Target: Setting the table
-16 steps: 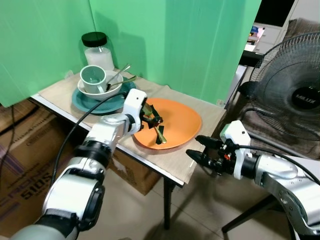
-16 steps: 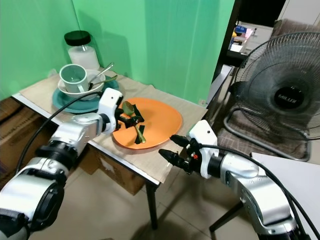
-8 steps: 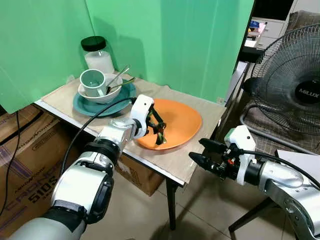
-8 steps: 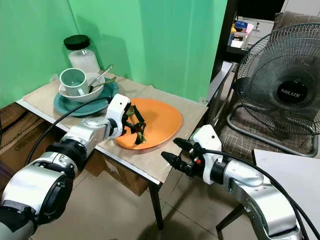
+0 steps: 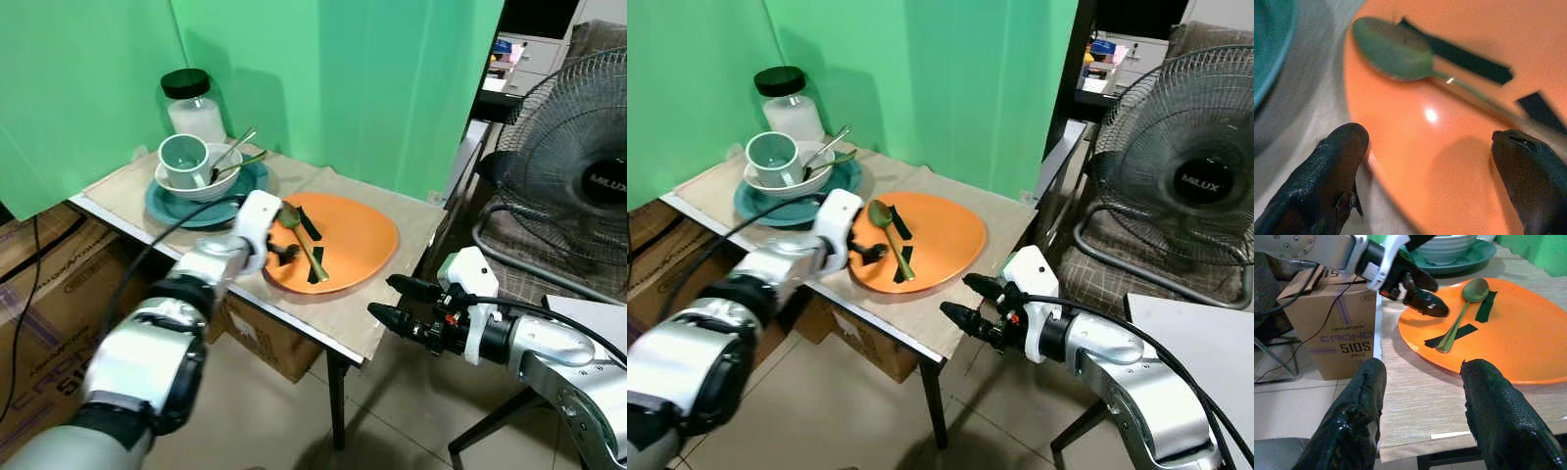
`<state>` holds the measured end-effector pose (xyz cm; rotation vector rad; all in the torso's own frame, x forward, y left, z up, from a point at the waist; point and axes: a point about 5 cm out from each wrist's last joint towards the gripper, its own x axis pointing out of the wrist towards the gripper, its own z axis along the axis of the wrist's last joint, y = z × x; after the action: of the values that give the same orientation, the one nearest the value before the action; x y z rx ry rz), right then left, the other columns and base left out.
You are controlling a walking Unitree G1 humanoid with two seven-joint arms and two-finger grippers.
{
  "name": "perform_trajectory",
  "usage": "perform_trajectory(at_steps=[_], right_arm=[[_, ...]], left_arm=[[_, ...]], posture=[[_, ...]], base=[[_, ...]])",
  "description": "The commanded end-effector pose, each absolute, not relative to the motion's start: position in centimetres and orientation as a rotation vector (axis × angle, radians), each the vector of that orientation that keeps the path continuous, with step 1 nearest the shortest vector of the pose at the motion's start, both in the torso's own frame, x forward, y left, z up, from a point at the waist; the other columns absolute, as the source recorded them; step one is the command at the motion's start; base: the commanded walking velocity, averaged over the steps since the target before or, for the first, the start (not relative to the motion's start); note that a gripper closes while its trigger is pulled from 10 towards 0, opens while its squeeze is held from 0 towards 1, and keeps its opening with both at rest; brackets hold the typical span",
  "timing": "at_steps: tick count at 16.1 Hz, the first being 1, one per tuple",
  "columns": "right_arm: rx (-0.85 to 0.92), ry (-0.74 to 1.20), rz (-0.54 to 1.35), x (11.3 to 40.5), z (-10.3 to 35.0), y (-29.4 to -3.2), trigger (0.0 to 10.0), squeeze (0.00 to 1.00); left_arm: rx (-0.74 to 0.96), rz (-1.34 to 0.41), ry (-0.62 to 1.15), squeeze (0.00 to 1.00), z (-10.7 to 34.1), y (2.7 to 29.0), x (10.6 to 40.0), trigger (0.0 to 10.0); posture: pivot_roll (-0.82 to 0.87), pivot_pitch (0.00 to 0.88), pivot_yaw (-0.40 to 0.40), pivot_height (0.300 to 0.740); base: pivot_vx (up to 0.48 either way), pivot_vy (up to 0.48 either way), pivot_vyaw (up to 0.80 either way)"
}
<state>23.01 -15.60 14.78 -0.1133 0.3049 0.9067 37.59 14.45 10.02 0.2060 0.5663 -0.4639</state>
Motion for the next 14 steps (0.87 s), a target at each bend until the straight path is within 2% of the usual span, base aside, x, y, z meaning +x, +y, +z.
perform_trajectory(at_steps=[1,4,6,8,9,12,13,14], right_arm=[[-0.121,0.295,0.933,23.1,15.3,-15.4,10.0,0.00],[-0.122,0.293,0.933,23.3,15.2,-15.5,10.0,0.00],[-0.125,0.287,0.927,23.5,15.2,-15.4,10.0,0.00],[-0.119,0.246,0.845,23.9,15.3,-15.3,10.0,0.00],[-0.116,0.214,0.765,24.1,15.4,-15.2,10.0,0.00],[-0.117,0.177,0.670,24.4,15.5,-15.2,10.0,0.00],[-0.099,0.154,0.592,24.5,15.6,-15.2,10.0,0.00],[-0.088,0.114,0.426,24.8,15.7,-15.4,10.0,0.00]], left_arm=[[0.229,-0.478,0.585,0.00,9.8,15.4,37.4,10.0],[0.261,-0.571,0.546,0.00,10.5,16.5,37.3,10.0],[0.242,-0.653,0.421,0.00,12.0,16.0,37.6,10.0],[0.159,-0.798,0.254,0.00,13.7,14.7,37.0,10.0],[0.137,-0.771,0.168,0.00,14.4,14.6,36.2,10.0],[0.125,-0.709,0.110,0.00,14.7,14.8,35.2,10.0],[0.114,-0.641,0.067,0.00,14.9,14.9,34.2,10.0],[0.115,-0.499,-0.010,0.00,15.3,15.3,31.4,10.0]], posture=[[-0.14,0.000,0.082,0.740],[-0.13,0.000,0.074,0.740],[-0.12,0.000,0.071,0.740],[-0.13,0.000,0.088,0.740],[-0.13,0.000,0.098,0.740],[-0.14,0.000,0.105,0.740],[-0.14,0.000,0.107,0.740],[-0.12,0.000,0.093,0.740]], base=[[0.000,0.000,0.00],[0.000,0.000,0.00],[0.000,0.000,0.00],[0.000,0.000,0.00],[0.000,0.000,0.00],[0.000,0.000,0.00],[0.000,0.000,0.00],[0.000,0.000,0.00]])
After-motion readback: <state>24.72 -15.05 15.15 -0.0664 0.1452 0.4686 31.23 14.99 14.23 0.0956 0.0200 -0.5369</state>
